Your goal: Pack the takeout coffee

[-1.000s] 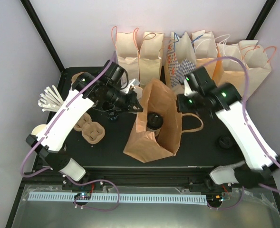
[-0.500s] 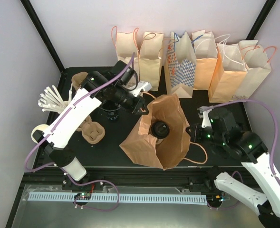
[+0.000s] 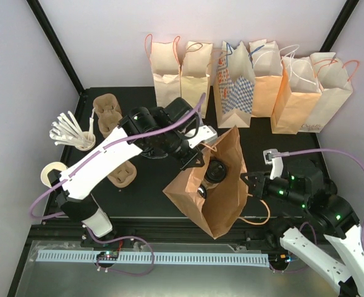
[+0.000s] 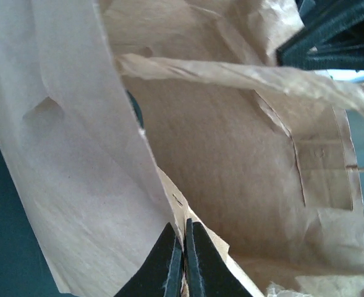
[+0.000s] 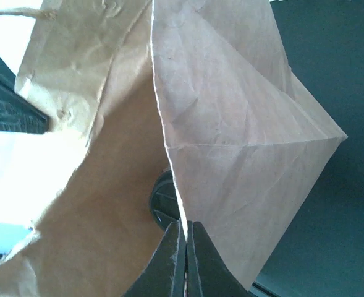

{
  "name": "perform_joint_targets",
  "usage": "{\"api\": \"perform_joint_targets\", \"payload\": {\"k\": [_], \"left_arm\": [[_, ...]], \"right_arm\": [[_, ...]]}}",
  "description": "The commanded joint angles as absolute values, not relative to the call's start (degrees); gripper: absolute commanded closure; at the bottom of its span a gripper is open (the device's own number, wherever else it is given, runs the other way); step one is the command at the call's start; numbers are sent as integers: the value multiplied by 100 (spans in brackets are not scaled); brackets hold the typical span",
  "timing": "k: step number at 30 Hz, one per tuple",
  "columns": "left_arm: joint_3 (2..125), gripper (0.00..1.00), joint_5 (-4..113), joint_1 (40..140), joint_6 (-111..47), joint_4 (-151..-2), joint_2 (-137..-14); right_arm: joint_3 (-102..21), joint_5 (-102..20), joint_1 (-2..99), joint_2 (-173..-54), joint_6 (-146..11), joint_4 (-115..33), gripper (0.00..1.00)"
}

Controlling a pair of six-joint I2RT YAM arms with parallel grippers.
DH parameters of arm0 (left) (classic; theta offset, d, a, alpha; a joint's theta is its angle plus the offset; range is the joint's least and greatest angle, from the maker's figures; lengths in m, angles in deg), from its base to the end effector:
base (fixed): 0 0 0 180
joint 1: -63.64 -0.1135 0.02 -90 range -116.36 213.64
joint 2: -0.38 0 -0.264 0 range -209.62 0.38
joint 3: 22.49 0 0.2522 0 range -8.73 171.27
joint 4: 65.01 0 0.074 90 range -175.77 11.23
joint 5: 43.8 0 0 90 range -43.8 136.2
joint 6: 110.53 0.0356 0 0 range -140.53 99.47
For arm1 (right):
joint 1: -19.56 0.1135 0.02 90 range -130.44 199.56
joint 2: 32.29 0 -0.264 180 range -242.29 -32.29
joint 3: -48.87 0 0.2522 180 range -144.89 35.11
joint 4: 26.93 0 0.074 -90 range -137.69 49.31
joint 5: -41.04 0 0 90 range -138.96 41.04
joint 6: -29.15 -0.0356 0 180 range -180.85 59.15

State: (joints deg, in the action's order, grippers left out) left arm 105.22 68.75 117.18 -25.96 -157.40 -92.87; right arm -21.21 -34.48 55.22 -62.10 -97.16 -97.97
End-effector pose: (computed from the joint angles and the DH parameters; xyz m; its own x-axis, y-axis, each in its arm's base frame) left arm 0.1671 -0.2491 0.4292 -0.5831 0.6420 -0.4978 0.8123 0.4478 -0.3738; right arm 0.0570 0.0519 0.3523 -0.7726 0.1513 -0.6166 -0.3494 0.7096 0.6119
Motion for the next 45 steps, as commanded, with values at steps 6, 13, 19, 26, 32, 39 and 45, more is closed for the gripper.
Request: {"api": "perform_joint_targets", "payload": {"k": [6,13,19,26,32,39,45], "left_arm": [[10736,98,5870,12271,-2044,-15648,-9364],[10719,98,5825,12326,-2040,-15281,-9316],[10647,99,5658,12337,-2095,-14616,-9323],[10923,98,5684,12175,-2376,-14126,-9787],[11484,98,5670,11764,-2534,-13835,-10277],[12169,98,6262,11079,-3295,-14175,-10718],[12158,96,7185,10746,-3768,-14290,-10836]], "right_arm": [[-1805,-3278,5577,-5769,-9331,-9311,99],[-1994,-3985,5570,-5607,-9248,-9593,99],[-2201,-4950,5576,-5617,-9380,-9869,99],[-3410,-6081,5570,-7046,-8953,-10236,99],[-4136,-6632,5550,-7963,-8735,-10191,99],[-4912,-6279,4976,-9044,-8596,-10265,99],[-5459,-5299,4251,-9872,-8778,-10419,99]]}}
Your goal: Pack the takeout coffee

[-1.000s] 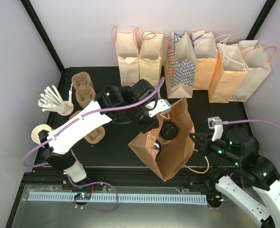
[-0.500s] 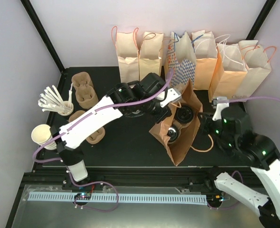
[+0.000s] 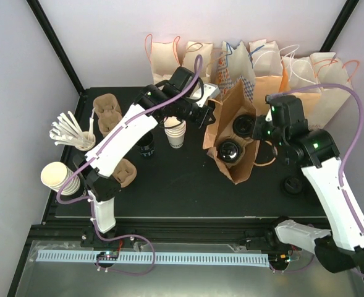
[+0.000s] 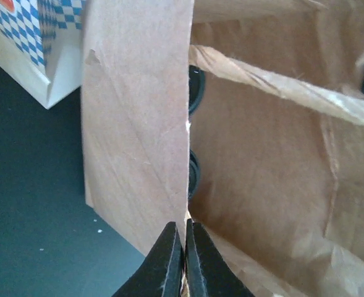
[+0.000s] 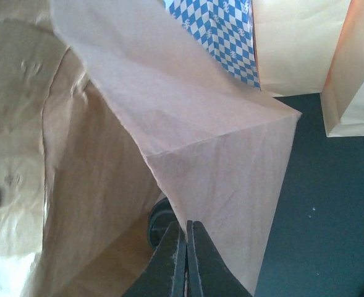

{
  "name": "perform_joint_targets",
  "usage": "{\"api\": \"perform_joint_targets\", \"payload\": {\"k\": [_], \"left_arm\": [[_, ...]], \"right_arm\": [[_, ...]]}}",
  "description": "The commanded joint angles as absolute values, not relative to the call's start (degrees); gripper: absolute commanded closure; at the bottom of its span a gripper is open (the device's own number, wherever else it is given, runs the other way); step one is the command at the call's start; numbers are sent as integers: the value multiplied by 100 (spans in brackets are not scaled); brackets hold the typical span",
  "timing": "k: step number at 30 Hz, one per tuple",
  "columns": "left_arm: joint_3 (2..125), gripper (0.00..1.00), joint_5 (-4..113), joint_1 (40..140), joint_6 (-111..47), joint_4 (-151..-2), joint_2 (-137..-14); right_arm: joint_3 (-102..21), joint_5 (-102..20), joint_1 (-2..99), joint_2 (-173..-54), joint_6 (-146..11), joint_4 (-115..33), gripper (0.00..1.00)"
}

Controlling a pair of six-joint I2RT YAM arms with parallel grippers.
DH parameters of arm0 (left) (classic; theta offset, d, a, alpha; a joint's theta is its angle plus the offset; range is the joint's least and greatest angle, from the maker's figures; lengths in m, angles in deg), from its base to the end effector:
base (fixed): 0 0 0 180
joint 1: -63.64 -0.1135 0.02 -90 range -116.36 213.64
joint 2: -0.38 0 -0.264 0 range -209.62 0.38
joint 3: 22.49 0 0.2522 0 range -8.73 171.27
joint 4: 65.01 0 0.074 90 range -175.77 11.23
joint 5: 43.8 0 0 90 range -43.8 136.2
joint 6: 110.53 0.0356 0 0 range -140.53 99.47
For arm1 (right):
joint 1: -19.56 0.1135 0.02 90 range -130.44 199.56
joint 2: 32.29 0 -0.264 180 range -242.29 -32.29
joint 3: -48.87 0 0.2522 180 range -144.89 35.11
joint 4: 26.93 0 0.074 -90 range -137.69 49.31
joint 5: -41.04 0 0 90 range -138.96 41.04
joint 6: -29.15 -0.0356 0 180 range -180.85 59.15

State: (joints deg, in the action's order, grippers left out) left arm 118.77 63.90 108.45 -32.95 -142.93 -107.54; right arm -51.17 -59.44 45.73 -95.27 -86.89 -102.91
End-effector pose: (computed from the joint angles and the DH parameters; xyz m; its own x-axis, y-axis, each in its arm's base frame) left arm 0.2682 -0.2817 0.4276 -0.6638 0.3706 -0.6497 0.6986 0.6174 -0.3616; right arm 0.1699 0.0763 0.4322 -0.6412 0.1659 -0.7492 -0.0280 0.9706 0.2389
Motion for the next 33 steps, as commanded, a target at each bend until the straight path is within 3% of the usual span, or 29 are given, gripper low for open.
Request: {"api": "perform_joint_targets", "payload": {"k": [1,11,18,21,22,23,24,26,31,33], "left_arm": [[12161,96,7394,10707,-3880,-14293,-10842],[11962,98,8461,10591,-5209,-14642,-10685],[11882,97,8254,10487,-5392,-14908,-10755],[11827,95,8230,10477,-5375,-14944,-10875],[11835,91,8214,10473,-5375,-14962,-10912],[11853,79,8192,10465,-5387,-15010,-10935],[11889,64,8156,10448,-5384,-15082,-10934],[11945,45,7883,10404,-5329,-15310,-10839],[11588,4,7410,10213,-5079,-15733,-10317],[11503,1,7329,10147,-4996,-15850,-10135]], "right_arm": [[-5615,-5251,4196,-9948,-8813,-10462,99],[-7414,-4684,3764,-11290,-8926,-11963,99],[-7409,-4349,3477,-11740,-8680,-11895,96],[-7261,-4335,3430,-11847,-8640,-11692,91],[-7263,-4326,3420,-11885,-8616,-11645,81],[-7312,-4330,3415,-11934,-8593,-11627,68],[-7393,-4322,3409,-11977,-8583,-11643,64],[-7635,-4252,3415,-12073,-8513,-11729,53],[-7823,-4026,3421,-12149,-8319,-11854,45],[-7848,-3976,3423,-12154,-8271,-11872,40]]}}
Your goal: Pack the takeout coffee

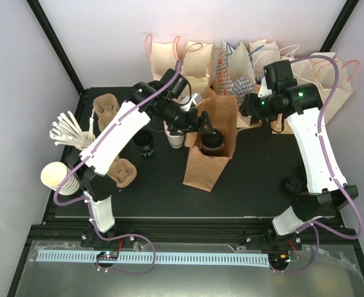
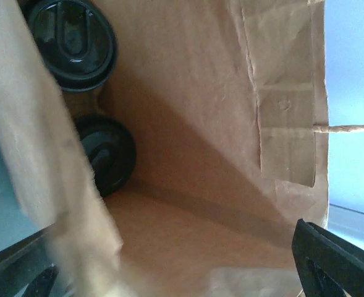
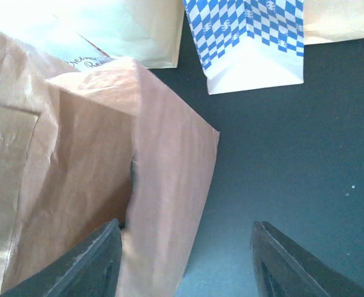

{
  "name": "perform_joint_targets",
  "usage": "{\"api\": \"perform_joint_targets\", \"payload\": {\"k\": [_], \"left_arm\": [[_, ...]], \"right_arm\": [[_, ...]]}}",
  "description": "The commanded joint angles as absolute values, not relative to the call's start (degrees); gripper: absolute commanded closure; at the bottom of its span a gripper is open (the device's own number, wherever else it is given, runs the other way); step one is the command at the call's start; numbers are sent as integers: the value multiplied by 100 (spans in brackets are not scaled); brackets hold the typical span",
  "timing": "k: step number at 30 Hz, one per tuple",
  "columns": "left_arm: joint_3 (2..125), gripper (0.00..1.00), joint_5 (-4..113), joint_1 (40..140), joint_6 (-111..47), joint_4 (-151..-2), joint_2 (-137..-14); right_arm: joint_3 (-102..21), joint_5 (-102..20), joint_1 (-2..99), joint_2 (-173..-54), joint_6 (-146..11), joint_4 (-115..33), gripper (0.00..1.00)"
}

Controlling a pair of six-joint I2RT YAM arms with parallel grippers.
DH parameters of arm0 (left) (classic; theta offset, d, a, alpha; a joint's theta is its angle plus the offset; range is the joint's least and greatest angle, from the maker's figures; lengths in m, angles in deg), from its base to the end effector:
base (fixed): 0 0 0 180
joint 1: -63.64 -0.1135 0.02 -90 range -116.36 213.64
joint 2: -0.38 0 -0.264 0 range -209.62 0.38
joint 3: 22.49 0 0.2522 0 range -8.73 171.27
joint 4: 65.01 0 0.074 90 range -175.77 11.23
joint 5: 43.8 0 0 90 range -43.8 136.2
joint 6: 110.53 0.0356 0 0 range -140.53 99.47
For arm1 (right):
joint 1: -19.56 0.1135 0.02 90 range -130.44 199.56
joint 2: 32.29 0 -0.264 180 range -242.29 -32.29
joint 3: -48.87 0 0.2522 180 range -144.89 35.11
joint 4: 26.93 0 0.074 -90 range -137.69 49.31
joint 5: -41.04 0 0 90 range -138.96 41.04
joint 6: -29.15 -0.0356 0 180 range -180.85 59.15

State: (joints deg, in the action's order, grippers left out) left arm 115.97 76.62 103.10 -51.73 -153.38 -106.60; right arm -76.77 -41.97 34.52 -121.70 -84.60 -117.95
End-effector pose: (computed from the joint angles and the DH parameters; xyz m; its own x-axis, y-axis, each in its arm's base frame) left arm 0.2737 -0.2487 0.4100 -0.9477 0.2015 -0.2475 0.3164 0.6949 -0.6457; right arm 0.2730 0.0774 0.4372 -0.8530 0.1859 -0.4877 0.0213 0.9461 0.3232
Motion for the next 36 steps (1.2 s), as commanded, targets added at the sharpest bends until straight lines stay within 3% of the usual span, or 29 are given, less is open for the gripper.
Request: {"api": "perform_joint_targets", "payload": {"k": [1,7,11,17,23,28,31,36], "left_arm": [[11482,1,7321,10129,-4959,-15890,-10069],[11254,1,7681,10068,-4767,-15838,-9539],[10961,1,7572,9793,-4798,-15658,-8937],[10315,1,6823,8685,-4996,-15523,-7744],[9434,1,6902,7017,-4898,-15368,-6783],[9057,1,6167,5769,-4708,-15233,-6957],[9105,1,5237,5499,-4659,-15065,-7186],[9142,4,4794,5267,-4810,-14619,-7748]], "right_arm": [[-7846,-3963,3422,-12154,-8251,-11873,37],[-8099,-3742,3425,-12082,-8160,-11638,19],[-8101,-3394,3426,-11907,-8202,-11261,13],[-7813,-3096,3423,-11543,-8340,-10852,12],[-7246,-3074,3422,-11058,-8376,-10491,13],[-6569,-2883,3424,-10564,-8484,-10141,15],[-6250,-2755,3421,-10320,-8563,-10067,15],[-5890,-2588,3423,-9989,-8639,-10030,16]]}}
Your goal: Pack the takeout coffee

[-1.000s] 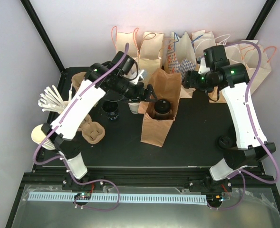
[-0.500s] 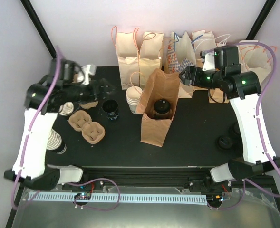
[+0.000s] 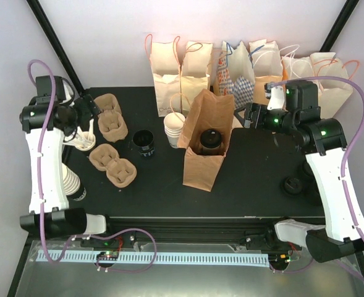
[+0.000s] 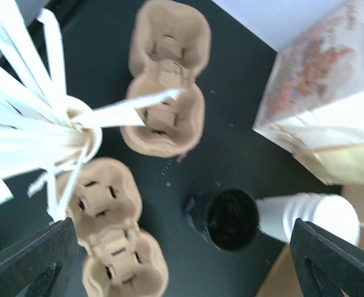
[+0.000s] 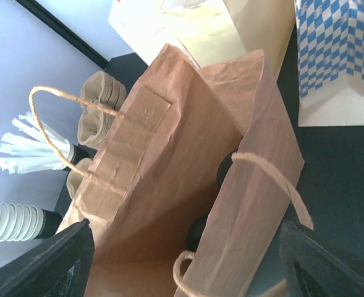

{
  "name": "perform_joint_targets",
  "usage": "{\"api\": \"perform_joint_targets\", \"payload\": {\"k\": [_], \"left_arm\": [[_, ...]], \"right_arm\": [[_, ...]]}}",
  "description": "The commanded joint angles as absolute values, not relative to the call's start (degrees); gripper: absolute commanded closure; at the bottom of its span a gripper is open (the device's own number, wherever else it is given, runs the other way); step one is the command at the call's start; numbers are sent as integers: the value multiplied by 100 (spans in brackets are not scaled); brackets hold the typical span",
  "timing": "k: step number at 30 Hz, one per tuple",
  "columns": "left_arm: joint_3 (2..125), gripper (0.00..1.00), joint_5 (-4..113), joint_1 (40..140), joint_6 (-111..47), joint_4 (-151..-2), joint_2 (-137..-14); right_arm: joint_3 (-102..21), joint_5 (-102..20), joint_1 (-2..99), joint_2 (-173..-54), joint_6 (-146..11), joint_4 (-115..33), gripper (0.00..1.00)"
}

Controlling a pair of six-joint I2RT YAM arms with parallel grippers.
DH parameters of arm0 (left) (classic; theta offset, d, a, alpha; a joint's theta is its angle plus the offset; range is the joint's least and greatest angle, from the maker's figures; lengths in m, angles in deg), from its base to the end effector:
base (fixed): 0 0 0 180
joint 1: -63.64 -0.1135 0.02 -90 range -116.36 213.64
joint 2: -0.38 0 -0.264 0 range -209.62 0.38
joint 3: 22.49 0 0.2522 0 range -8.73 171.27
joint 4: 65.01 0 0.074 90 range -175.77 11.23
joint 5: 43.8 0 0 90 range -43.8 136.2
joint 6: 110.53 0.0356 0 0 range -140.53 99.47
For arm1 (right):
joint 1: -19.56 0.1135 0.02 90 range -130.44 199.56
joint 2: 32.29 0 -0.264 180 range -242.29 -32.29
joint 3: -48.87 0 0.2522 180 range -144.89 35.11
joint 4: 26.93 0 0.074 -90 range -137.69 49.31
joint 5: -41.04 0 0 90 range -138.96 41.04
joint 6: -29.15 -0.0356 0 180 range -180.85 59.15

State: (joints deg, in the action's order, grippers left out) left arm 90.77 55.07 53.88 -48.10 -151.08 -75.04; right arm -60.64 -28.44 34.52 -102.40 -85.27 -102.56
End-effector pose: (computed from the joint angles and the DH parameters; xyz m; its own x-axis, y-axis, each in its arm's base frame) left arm 0.2231 0.0328 0.4423 -0.6209 -0.5708 -0.5373 -0.3989 0.8201 -0.4103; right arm 0.2013 0.0667 0.4584 -0.7328 0.2050 -0.6488 -0.2328 0.8205 0.5221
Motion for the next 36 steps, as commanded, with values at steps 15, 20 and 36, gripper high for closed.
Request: {"api": "perform_joint_targets", "payload": {"k": [15,20,36], "left_arm": [[9267,20,4147,5439,-2380,-13973,-9104],[9431,22,3997,5441,-2124,-14359,-9524],[9685,58,3994,5554,-2096,-14559,-10375]], "right_arm": [[-5699,-2220,3482,-9911,-8665,-10012,17],[-5736,-2200,3502,-10015,-8668,-10009,17],[-5697,-2258,3509,-10100,-8649,-9978,18]]}}
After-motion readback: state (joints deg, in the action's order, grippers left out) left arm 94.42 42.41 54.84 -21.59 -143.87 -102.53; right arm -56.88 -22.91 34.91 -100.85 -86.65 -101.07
